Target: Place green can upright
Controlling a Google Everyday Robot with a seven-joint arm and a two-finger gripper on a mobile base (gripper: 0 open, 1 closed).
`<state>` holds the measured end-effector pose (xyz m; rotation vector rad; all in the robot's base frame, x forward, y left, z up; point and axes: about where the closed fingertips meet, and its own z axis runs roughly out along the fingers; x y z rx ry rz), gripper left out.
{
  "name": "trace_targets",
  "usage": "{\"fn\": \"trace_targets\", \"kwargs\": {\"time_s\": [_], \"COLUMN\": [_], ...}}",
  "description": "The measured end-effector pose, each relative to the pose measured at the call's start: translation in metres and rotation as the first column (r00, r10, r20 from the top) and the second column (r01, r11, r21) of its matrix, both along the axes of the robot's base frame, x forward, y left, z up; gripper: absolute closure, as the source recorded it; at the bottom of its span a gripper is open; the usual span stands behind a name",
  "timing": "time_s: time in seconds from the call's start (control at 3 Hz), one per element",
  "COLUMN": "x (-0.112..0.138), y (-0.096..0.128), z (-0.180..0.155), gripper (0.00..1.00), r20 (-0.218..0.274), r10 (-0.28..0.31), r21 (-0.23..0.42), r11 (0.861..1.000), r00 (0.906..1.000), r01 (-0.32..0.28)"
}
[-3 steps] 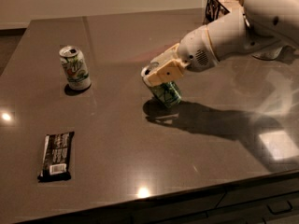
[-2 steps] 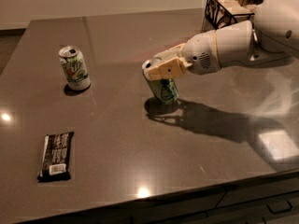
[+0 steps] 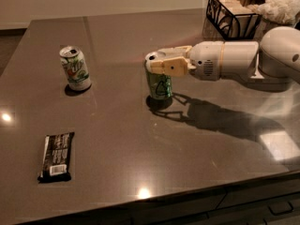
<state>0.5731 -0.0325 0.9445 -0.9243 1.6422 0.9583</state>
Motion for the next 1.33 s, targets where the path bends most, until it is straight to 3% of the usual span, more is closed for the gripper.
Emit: {"fn": "trace_targets", "kwargs": {"time_s": [0.67,1.0,1.33], "x": [0.0029,0.0002,-0.0007], "y": [0.0021,0.0048,0.0074], "z": [-0.0046,-0.0054,-0.0051], "gripper": [0.59,0.36,0.13], "r20": [0.070,0.116,0.124], "r10": [0.003,0.032,0.039], "r21": [0.159,0.194,0.196], "r11": [0.987,0.980,0.979], "r00": [0.9975,0.9927,0.9914], "r01": [-0.014,-0.054,-0.063]}}
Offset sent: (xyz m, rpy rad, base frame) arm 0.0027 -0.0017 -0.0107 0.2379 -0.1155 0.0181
